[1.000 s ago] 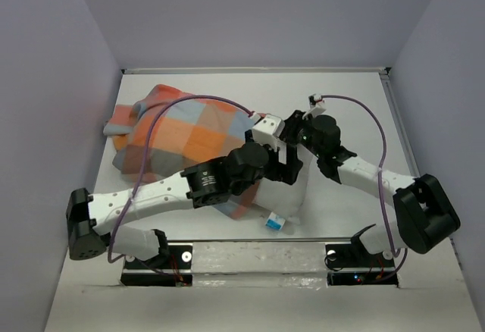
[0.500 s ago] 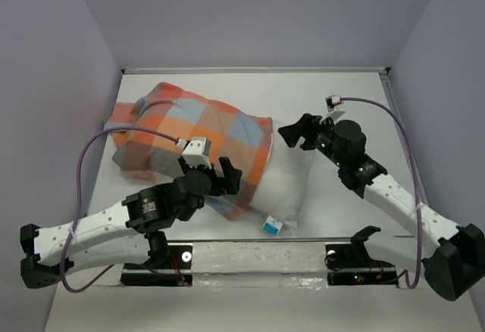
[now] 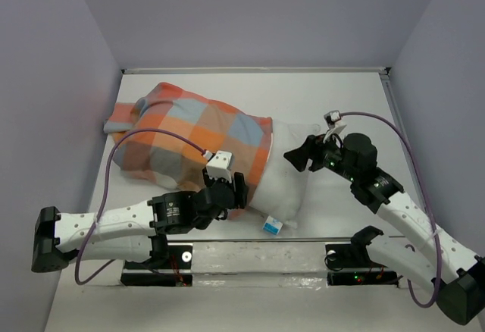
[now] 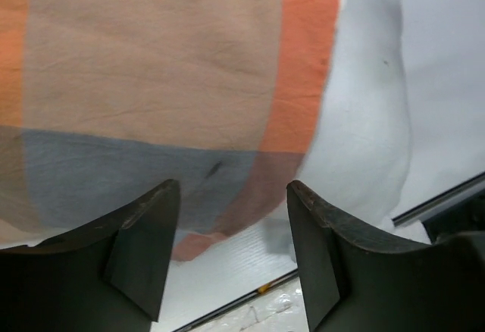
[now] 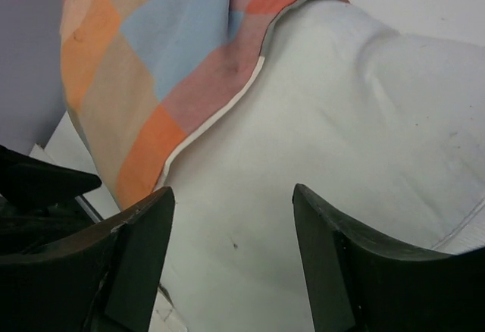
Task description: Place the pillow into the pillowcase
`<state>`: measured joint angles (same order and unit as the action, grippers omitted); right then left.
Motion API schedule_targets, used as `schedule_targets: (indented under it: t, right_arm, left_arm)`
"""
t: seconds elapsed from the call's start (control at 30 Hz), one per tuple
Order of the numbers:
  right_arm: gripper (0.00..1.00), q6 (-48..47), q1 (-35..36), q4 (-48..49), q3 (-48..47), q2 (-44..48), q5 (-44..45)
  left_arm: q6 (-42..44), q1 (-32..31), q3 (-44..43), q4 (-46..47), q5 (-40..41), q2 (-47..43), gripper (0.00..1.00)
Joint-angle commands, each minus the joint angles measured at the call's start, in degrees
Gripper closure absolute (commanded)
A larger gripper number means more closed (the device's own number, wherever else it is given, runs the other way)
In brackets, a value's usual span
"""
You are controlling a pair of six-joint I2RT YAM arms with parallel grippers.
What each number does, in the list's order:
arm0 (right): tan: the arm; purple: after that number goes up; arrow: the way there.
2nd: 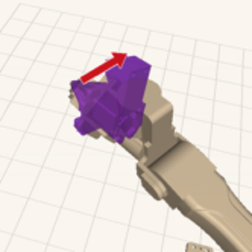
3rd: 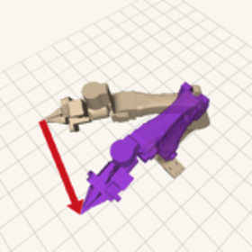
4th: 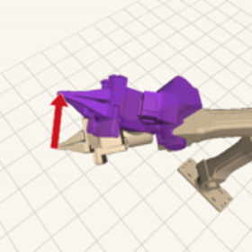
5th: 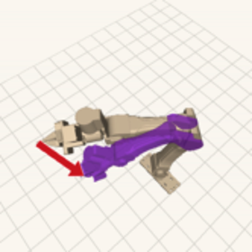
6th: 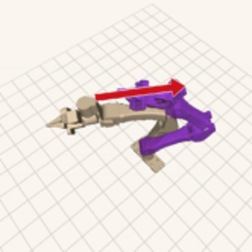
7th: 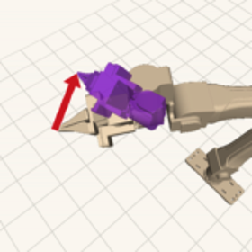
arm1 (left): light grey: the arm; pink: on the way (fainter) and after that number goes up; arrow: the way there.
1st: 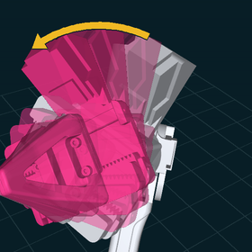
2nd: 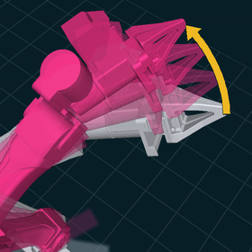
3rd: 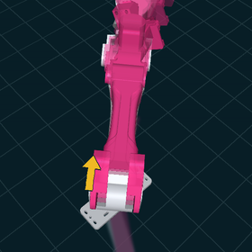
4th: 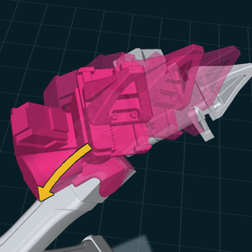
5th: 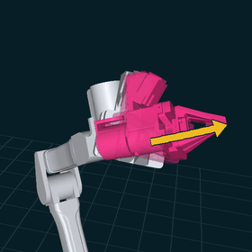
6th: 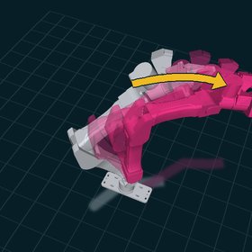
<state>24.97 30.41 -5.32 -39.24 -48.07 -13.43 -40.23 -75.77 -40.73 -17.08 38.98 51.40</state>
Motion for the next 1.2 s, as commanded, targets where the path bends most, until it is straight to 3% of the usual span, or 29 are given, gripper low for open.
schedule_targets:
  t: [0.0,0.07,0.2,0.27,0.4,0.5,0.53,0.67,0.77,0.9,1.0,1.03,1.07,1.17]
  right_arm:
    - [0.35,-3.3,2.3,-5.1,0.2,1.8,-4.1]
    - [0.38,-4.3,4.2,-7.9,-0.3,1.6,-3.3]
    - [0.39,-4.6,14.0,-10.4,-1.0,0.4,4.0]
    - [0.29,-4.6,18.7,-11.9,-1.8,-1.2,8.0]
    - [0.19,-4.5,23.6,-15.1,-2.2,-2.2,17.0]
    - [0.15,-3.4,25.0,-16.9,-1.7,-4.3,22.5]
    - [0.14,-3.3,25.0,-16.9,-1.5,-4.8,23.9]
    - [0.13,-2.1,25.5,-16.4,-0.7,-8.7,28.6]
    - [0.15,-2.1,25.5,-14.6,-1.2,-12.8,28.7]
    - [0.33,-0.8,25.5,-9.5,-0.4,-15.1,26.2]
    - [0.60,-0.6,25.5,-6.2,0.3,-15.6,24.8]
    - [0.86,-0.7,25.5,-5.3,0.4,-16.3,24.2]
    - [0.96,-0.6,25.5,-2.6,0.7,-16.8,22.8]
    - [1.00,1.7,25.5,11.1,3.1,-15.7,12.2]
  left_arm:
    - [3.7,-3.4,-0.1,7.6,-0.4,1.5,0.32]
    - [4.2,-3.9,-0.2,6.8,-1.7,3.9,0.31]
    - [3.5,-4.3,-0.9,5.5,-1.6,8.9,0.19]
    - [3.0,-4.3,-3.0,3.9,2.2,12.1,0.13]
    - [1.3,-4.3,-5.9,-0.3,7.5,16.7,0.17]
    - [0.2,-4.2,-7.9,-2.6,11.4,18.5,0.36]
    - [0.3,-4.2,-8.4,-2.9,11.6,18.7,0.51]
    - [1.6,-4.2,-8.3,-1.0,10.1,15.9,0.80]
    - [2.8,-4.2,-7.3,1.6,7.4,12.3,0.85]
    - [3.6,-4.2,-5.5,4.3,3.6,7.8,0.86]
    - [4.6,-4.2,-3.9,7.5,0.3,4.2,0.89]
    - [4.6,-4.2,-2.8,8.5,-0.3,3.4,0.97]
    - [5.2,-4.1,-2.3,11.0,-1.4,1.5,1.00]
    - [8.4,-3.6,-2.8,16.6,-5.9,0.1,1.00]
